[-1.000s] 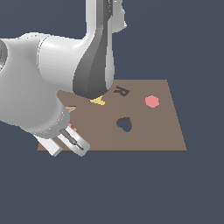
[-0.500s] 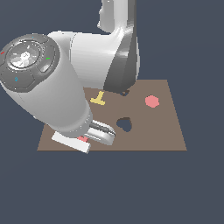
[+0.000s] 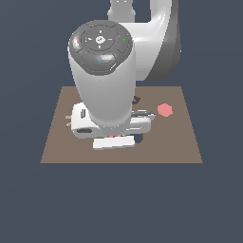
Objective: Insert a designated object into the corresponding slot on a board.
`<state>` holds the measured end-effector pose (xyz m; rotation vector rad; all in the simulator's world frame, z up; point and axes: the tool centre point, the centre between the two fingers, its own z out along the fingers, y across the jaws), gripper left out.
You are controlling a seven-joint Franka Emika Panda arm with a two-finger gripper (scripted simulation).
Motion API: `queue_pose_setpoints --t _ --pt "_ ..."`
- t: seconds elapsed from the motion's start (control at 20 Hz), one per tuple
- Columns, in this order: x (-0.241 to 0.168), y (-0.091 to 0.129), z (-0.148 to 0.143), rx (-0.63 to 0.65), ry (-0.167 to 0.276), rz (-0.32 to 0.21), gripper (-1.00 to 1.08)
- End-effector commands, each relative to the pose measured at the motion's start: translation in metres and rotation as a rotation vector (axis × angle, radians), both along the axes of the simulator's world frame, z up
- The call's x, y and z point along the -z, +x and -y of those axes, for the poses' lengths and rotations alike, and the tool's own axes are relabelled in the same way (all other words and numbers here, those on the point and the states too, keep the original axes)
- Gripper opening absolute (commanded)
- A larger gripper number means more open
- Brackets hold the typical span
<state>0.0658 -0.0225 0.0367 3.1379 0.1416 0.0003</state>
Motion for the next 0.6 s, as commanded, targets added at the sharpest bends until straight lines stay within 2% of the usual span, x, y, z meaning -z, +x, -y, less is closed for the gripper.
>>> queue_pose_setpoints --t 0.0,0.25,0.55 --pt "-0.001 -0.013 -0.016 -0.124 0.000 0.001 -1.00" --pt "-0.002 -0.048 -0.044 -0.385 -0.001 0.001 -1.00" --pt "-0.002 -0.089 -0.060 -0.642 -0.001 0.001 -1.00"
